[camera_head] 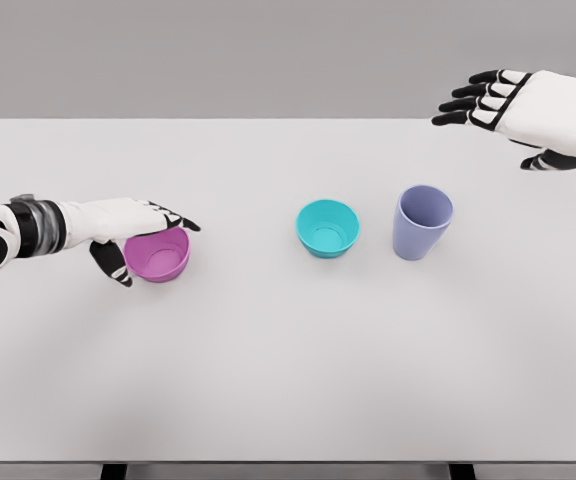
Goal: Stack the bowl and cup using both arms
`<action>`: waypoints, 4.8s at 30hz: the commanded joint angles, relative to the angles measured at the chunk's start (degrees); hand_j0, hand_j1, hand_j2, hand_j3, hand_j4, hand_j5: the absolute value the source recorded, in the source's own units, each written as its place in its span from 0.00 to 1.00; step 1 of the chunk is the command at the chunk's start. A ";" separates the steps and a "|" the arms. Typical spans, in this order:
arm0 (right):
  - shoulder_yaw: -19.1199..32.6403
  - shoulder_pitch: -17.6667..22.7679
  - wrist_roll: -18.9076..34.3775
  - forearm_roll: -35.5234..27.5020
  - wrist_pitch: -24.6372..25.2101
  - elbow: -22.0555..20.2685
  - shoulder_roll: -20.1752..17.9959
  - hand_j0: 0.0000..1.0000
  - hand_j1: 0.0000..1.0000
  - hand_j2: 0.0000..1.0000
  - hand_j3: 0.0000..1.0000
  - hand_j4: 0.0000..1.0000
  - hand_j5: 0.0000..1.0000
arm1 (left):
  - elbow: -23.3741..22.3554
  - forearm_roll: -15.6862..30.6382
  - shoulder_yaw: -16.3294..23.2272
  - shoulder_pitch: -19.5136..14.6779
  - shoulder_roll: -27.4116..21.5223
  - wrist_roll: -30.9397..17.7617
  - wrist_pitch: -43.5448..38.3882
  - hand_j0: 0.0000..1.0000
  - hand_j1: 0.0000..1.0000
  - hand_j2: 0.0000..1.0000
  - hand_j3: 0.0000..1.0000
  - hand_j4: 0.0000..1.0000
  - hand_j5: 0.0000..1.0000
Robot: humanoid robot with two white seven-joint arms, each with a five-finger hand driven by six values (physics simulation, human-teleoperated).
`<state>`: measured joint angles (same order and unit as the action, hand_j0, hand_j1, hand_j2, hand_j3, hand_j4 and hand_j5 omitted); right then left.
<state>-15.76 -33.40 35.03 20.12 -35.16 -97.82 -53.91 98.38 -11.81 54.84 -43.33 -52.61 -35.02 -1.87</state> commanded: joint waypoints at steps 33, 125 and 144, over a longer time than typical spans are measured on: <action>0.03 0.09 -0.03 -0.26 0.16 0.00 -0.05 1.00 1.00 1.00 1.00 1.00 1.00 | -2.14 -0.75 0.18 0.00 1.81 0.02 0.11 0.76 0.76 0.76 0.76 0.76 0.76; -0.15 0.79 -0.03 -0.17 0.16 1.05 -0.05 1.00 1.00 1.00 1.00 1.00 1.00 | -9.70 -4.62 3.61 -11.16 27.74 0.02 0.02 0.66 0.66 0.66 0.66 0.66 0.66; -0.15 0.88 -0.03 -0.17 0.16 1.05 -0.58 1.00 1.00 1.00 1.00 1.00 1.00 | -16.12 -7.79 5.02 -12.22 33.62 0.02 0.20 0.66 0.66 0.66 0.66 0.66 0.66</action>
<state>-15.94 -32.69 35.03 20.18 -35.16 -96.79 -54.10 82.80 -19.36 59.91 -55.55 -19.43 -35.06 -1.73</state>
